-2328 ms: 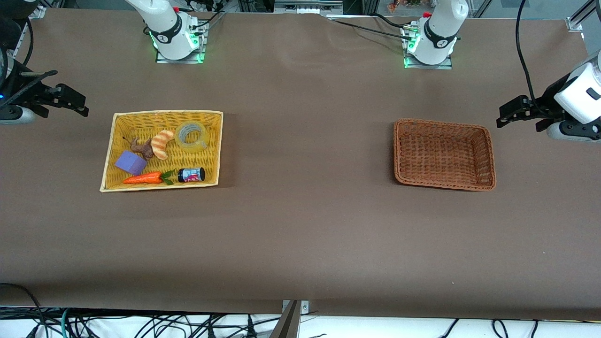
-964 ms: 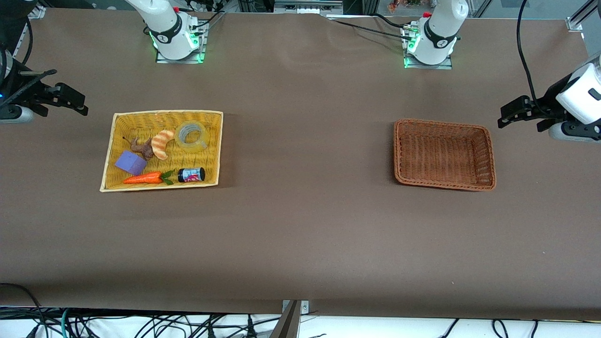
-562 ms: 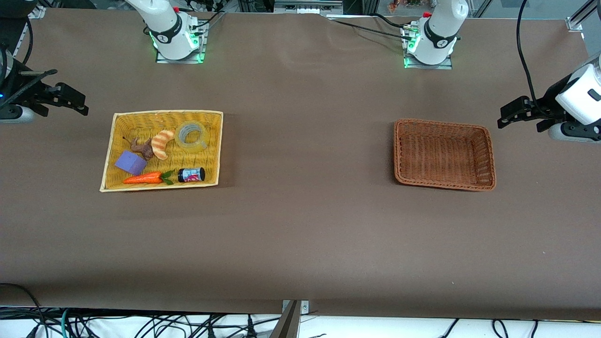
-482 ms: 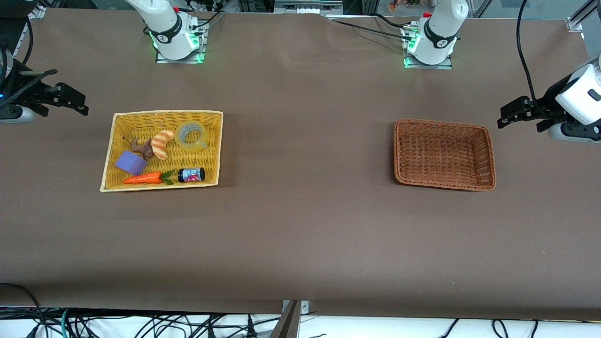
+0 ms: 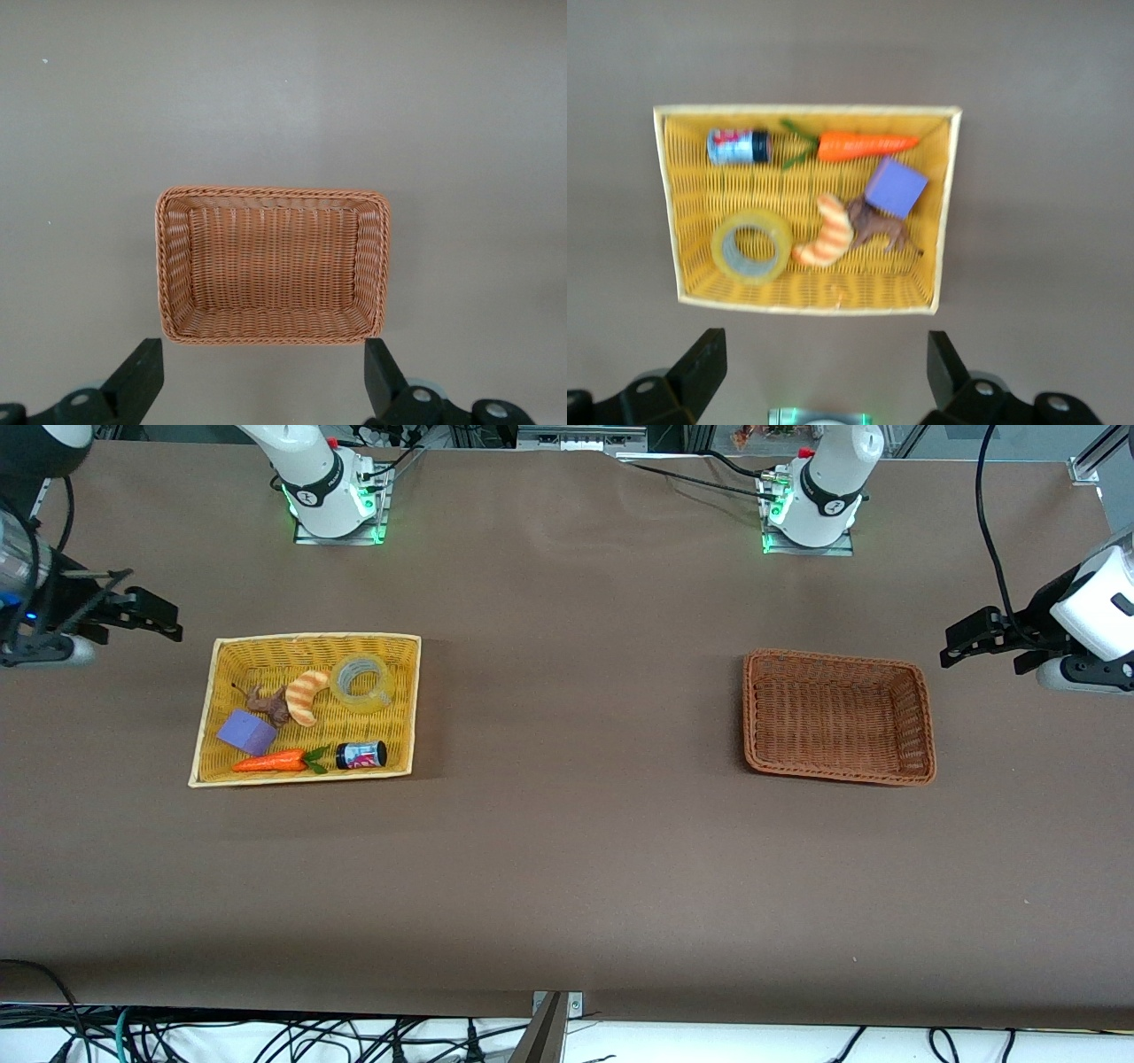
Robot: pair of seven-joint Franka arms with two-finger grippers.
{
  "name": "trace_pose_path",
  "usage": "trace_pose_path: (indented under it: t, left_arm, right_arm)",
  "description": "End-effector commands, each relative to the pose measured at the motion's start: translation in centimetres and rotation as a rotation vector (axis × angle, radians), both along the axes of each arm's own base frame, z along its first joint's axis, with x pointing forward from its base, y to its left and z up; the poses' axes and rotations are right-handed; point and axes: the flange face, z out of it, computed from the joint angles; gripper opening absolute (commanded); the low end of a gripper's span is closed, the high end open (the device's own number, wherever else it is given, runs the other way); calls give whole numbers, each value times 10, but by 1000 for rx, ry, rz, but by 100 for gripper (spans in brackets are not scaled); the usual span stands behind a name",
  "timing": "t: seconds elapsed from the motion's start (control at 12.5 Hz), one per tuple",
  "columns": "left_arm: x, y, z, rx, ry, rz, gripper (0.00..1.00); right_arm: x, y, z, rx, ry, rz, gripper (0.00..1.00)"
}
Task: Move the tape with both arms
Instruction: 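Reach the right gripper down to the tape roll in the yellow basket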
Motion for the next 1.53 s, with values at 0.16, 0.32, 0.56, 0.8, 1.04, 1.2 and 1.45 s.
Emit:
trace_pose_path:
  t: [0.16,0.32,0.56,0.8,1.04,1.2,1.45]
  left_arm:
    - [3,10,-5,3,18,11,100]
    - [11,11,-18,-1,34,15,100]
    - [30,17,-37,-9,54,34,100]
    - [48,16,-74,-24,106,39,100]
    - [61,17,-79,-16,41,40,100]
    - [73,20,-101,-15,22,45,100]
    - [79,26,-115,-13,2,54,100]
  right_arm:
    - [-5,64,-113,-17,87,96,100]
    - [-34,67,-181,-3,1,111,100]
    - [-77,75,-267,18,-144,151,100]
    - [-85,76,-326,24,-173,162,99]
    - [-85,86,-345,29,-168,195,30]
    - [-81,100,-335,38,-187,225,0]
    - [-73,102,-320,42,-214,252,0]
